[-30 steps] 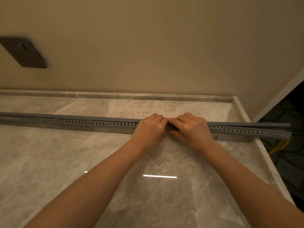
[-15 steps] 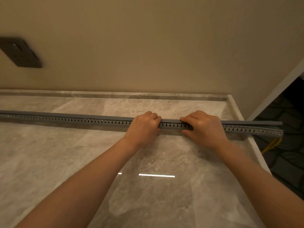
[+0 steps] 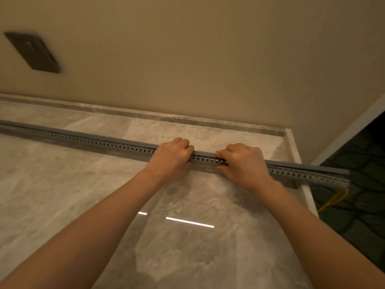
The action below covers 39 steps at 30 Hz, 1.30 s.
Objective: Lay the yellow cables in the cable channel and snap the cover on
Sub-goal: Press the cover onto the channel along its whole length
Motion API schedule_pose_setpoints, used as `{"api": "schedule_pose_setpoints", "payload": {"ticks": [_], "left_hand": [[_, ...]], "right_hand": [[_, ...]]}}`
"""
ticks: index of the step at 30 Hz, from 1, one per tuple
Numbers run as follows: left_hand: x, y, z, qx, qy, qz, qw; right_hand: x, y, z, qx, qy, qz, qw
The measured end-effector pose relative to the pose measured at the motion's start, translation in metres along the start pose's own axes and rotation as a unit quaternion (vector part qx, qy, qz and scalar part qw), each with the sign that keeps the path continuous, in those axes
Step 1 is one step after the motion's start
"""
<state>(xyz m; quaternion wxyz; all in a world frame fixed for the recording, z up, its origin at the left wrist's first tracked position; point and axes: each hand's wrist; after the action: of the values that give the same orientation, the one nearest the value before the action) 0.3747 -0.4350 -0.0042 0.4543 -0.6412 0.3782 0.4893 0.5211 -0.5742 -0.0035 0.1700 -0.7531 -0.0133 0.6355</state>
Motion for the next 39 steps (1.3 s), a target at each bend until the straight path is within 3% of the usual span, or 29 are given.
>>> {"api": "schedule_pose_setpoints", "payload": {"ticks": [11, 23, 31, 39], "left_hand": [[0.004, -0.021, -0.030, 0.012, -0.036, 0.033, 0.999], [0.004, -0.027, -0.020, 0.082, -0.062, 0.036, 0.994], [0.006, -0.027, -0.020, 0.071, -0.061, 0.036, 0.995], [0.008, -0.023, -0.026, 0.048, -0.081, 0.045, 0.995]], "right_hand": [[-0.009, -0.001, 0.007, 0.039, -0.008, -0.010, 0.999], [-0.009, 0.006, 0.017, 0.133, -0.028, 0.043, 0.990], [-0.019, 0.025, -0.004, 0.164, 0.010, 0.079, 0.983], [-0.020, 0.027, -0.014, 0.099, 0.060, 0.112, 0.987]]}}
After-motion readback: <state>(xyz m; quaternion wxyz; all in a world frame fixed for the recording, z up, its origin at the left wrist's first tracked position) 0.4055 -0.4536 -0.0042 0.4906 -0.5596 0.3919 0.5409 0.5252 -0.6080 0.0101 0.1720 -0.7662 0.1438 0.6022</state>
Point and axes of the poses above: each hand's wrist, its own y-axis away from the middle knuckle, its own x-axis out of the palm, z = x × y, and after that the axes turned 9 degrees about y, right-handed
